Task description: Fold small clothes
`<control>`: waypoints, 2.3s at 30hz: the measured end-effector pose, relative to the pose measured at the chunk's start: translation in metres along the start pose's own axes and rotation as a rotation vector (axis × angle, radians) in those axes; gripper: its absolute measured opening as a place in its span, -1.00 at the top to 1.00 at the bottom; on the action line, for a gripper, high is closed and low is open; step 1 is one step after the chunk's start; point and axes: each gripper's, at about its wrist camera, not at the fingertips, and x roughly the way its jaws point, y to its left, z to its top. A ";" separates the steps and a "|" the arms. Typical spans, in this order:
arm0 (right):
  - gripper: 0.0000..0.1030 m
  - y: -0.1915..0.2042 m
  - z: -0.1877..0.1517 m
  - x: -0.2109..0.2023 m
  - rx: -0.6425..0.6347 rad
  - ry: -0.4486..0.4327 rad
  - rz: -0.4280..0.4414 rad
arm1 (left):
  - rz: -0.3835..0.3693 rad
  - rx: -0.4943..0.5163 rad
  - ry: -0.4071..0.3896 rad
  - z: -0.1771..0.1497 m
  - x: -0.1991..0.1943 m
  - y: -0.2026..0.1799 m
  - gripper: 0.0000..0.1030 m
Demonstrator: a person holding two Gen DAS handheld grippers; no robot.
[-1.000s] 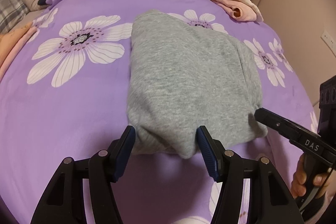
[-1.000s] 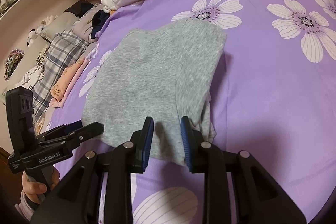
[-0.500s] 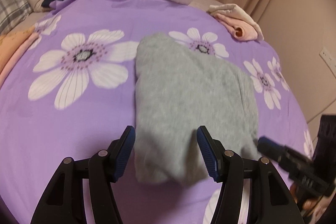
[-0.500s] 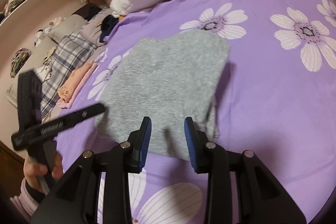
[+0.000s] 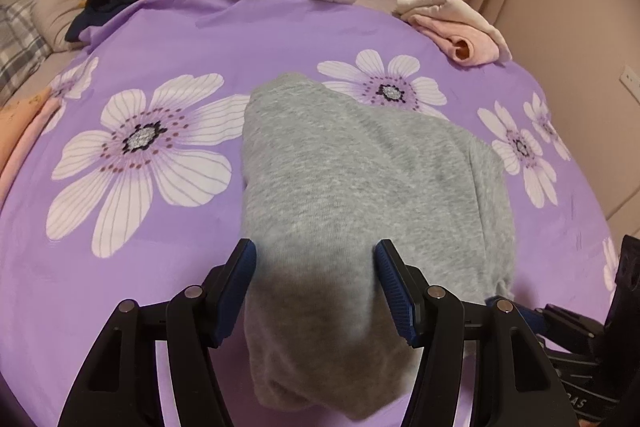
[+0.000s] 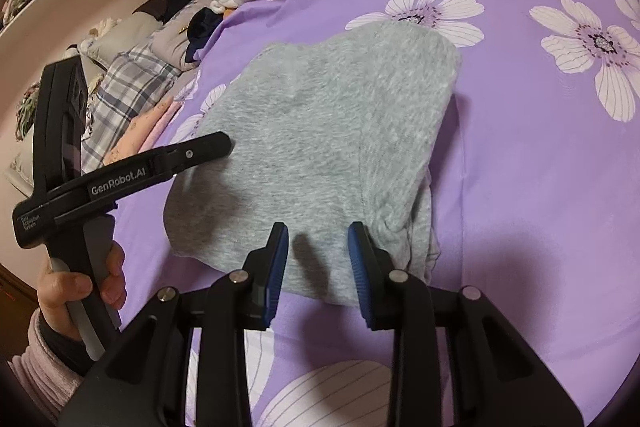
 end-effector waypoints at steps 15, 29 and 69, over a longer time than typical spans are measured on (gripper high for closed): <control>-0.64 0.015 -0.009 -0.064 0.020 -0.064 -0.084 | 0.079 0.045 -0.059 -0.026 -0.076 -0.021 -0.80; -1.00 0.042 -0.011 -0.108 -0.063 -0.137 -0.186 | 0.163 0.012 -0.020 -0.044 -0.114 -0.030 -0.94; -1.00 0.053 -0.012 -0.104 -0.093 -0.109 -0.220 | 0.167 0.000 -0.007 -0.051 -0.114 -0.033 -0.97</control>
